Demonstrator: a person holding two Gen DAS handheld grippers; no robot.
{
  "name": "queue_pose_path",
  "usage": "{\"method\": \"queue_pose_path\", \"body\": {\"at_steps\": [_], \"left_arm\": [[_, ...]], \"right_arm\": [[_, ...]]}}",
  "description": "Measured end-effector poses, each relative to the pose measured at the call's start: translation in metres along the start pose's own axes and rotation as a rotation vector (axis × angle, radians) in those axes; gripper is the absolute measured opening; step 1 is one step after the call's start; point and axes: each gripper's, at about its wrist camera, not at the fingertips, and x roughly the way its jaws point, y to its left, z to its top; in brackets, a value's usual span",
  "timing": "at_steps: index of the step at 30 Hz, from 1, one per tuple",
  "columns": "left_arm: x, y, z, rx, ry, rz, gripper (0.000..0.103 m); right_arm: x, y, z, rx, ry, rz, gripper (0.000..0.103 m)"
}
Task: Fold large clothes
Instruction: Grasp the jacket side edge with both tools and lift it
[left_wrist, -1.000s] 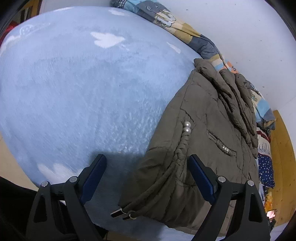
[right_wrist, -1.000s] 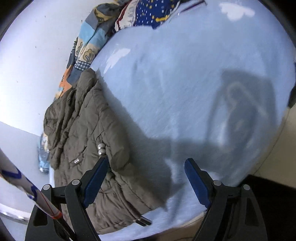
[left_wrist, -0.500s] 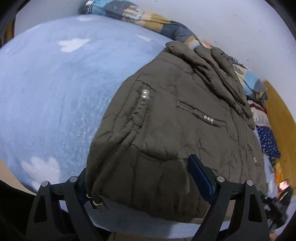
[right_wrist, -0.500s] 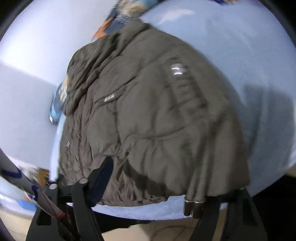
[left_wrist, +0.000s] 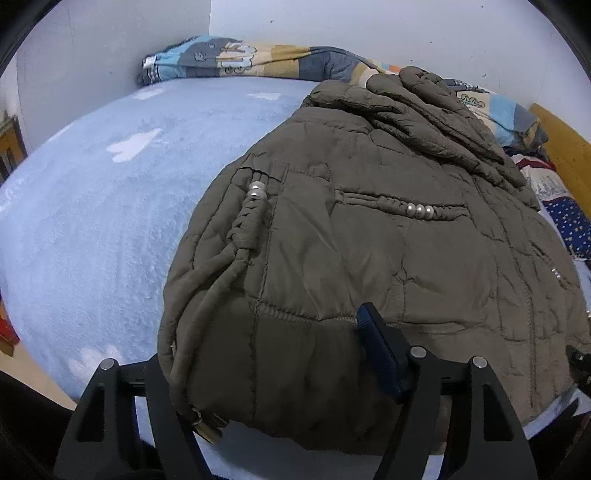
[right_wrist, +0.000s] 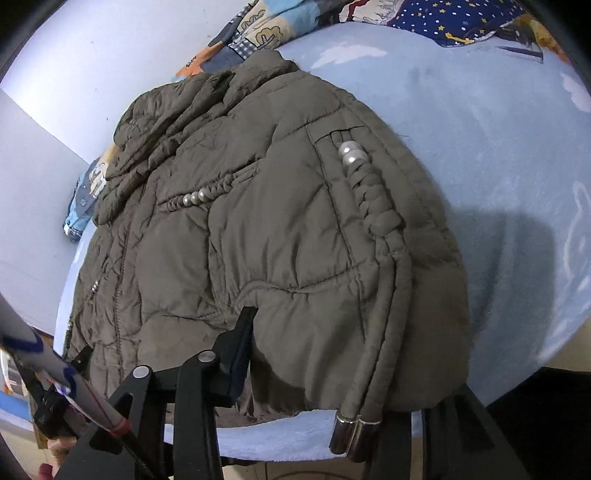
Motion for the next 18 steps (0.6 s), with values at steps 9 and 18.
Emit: {"method": "queue_pose_path", "body": {"at_steps": [9, 18], "left_arm": [[0.0036, -0.0036, -0.0026, 0.001, -0.038, 0.042, 0.076], [0.0075, -0.0082, -0.0026, 0.059, -0.039, 0.083, 0.082]], "right_arm": [[-0.0001, -0.0036, -0.0013, 0.010, -0.004, 0.004, 0.049], [-0.0006, -0.0027, -0.0018, 0.029, -0.011, 0.001, 0.054]]}}
